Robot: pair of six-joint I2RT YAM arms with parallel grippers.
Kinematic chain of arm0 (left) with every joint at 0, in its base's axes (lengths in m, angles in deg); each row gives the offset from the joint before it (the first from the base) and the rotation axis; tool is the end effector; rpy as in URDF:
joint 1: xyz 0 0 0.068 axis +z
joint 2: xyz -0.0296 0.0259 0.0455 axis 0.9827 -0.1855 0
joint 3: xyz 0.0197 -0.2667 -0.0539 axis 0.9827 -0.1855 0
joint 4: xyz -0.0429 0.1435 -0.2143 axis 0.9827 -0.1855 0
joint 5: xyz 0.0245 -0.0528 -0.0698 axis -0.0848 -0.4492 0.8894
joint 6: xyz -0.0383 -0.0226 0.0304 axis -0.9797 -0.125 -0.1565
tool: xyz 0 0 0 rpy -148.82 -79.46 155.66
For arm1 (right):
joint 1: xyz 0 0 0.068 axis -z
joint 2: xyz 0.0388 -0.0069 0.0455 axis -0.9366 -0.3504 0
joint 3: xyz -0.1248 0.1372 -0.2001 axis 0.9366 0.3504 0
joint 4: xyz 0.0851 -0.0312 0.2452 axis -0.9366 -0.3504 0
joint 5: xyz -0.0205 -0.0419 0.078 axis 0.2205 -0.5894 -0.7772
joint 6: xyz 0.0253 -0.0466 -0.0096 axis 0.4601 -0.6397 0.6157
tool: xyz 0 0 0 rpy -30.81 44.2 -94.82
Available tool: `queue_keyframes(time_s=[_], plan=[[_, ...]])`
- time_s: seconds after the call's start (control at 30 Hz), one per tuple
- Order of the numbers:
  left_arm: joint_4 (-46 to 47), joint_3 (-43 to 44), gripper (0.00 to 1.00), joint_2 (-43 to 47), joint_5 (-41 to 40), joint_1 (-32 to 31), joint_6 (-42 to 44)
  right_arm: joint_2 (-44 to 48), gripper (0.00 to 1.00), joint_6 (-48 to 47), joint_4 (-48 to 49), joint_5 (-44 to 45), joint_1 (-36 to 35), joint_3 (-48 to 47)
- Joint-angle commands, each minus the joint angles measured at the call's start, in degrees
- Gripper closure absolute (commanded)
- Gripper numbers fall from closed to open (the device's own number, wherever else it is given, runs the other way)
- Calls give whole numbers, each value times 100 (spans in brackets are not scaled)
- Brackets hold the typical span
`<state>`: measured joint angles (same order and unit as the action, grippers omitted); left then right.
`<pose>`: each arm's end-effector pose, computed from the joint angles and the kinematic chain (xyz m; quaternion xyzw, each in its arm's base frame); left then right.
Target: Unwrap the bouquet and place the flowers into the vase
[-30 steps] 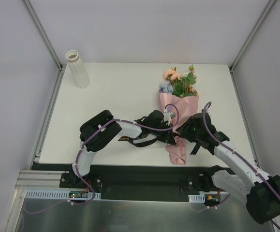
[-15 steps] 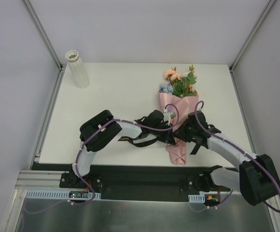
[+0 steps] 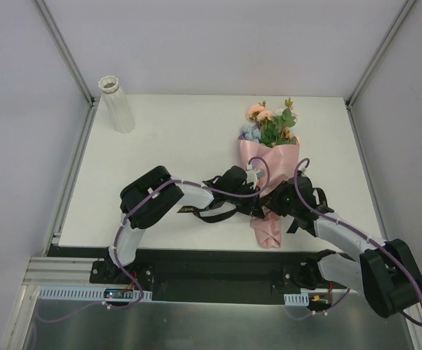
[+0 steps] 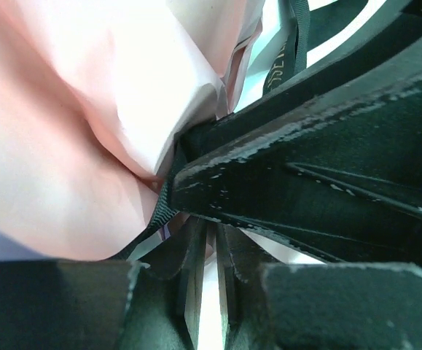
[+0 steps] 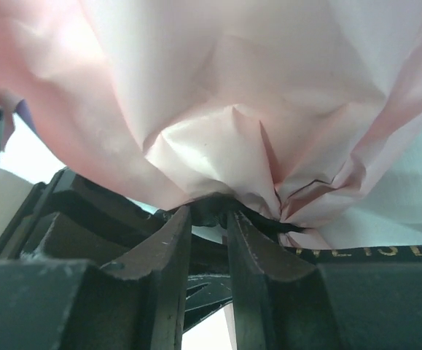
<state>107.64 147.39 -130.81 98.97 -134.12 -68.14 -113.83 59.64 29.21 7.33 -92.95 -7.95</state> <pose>0.2332 -0.3606 0.1266 0.2561 0.8022 -0.5046 0.1901 0.1941 0.0874 0.1611 0.1221 0.8886 0.2666 0.3526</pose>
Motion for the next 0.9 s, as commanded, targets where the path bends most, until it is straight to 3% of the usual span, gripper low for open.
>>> queue_keyframes(time_s=[0.0,0.2,0.37,0.47,0.57,0.67,0.73,0.87], plan=[[-567,-101,90,-218,-227,-127,197,592,72,-155,1662,109,43,345],[-611,-101,90,-218,-298,-135,214,970,72,-58,2104,-84,184,425],[-611,-145,90,-174,-351,-127,241,1278,71,-128,1869,-409,465,223],[-480,-259,88,-51,-368,-144,267,1393,66,-741,297,-436,483,-391],[-435,-303,79,133,-316,-144,302,1752,59,-1226,-565,-419,501,-559],[-418,-365,68,554,-193,-153,276,2060,55,-1911,-2178,-69,501,-910],[-409,-374,59,923,-114,-179,241,2061,54,-2316,-2753,125,509,-1199],[-548,-409,53,1530,-165,-180,153,1851,54,-2598,-3791,241,553,-1535]])
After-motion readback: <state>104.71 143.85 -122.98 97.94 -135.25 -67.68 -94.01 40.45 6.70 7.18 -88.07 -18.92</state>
